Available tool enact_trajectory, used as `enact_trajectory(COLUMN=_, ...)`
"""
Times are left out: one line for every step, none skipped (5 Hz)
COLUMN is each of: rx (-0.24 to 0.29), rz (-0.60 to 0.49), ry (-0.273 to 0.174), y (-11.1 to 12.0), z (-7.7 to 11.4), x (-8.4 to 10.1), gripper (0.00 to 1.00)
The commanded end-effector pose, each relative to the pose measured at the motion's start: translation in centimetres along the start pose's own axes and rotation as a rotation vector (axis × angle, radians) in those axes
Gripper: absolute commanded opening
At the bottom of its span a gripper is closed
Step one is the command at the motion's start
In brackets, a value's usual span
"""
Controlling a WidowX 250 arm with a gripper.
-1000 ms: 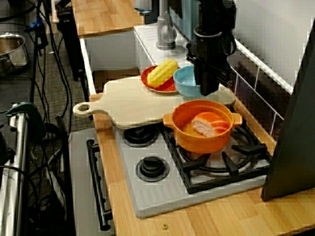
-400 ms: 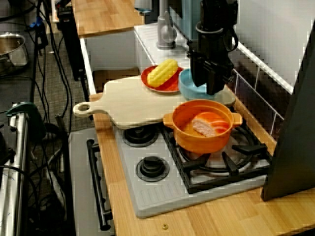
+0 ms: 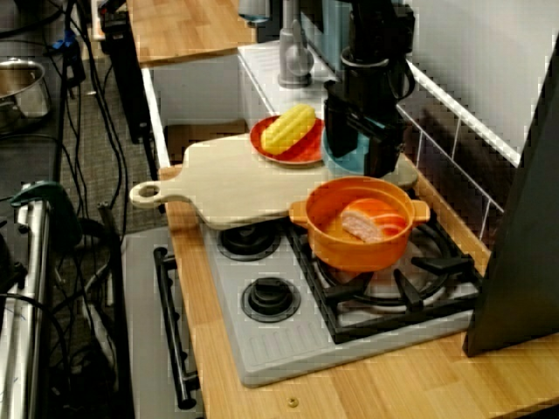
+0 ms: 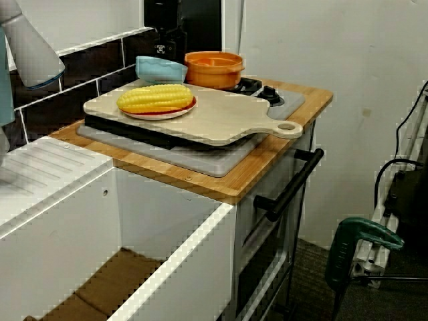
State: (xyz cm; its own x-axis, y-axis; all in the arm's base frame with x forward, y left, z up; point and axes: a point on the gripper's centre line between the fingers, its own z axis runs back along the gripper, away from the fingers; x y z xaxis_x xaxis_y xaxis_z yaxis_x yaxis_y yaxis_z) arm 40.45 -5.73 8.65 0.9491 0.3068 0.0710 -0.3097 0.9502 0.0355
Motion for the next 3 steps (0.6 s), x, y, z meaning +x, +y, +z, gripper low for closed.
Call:
enact_trajectory(rx=-0.063, rz=0.014, ry=-0.071, y=0.7, z=4.3, x=0.2, gripper=1.00)
enact_trajectory(rx=-0.079, rz=0.018, ry=-0.068, y=1.0, z=4.9, x=0.2, gripper=1.00)
enact_trajectory(rx=-0.087, rz=0.019, ry=-0.067, y=1.2, z=5.3, x=0.2, gripper=1.00)
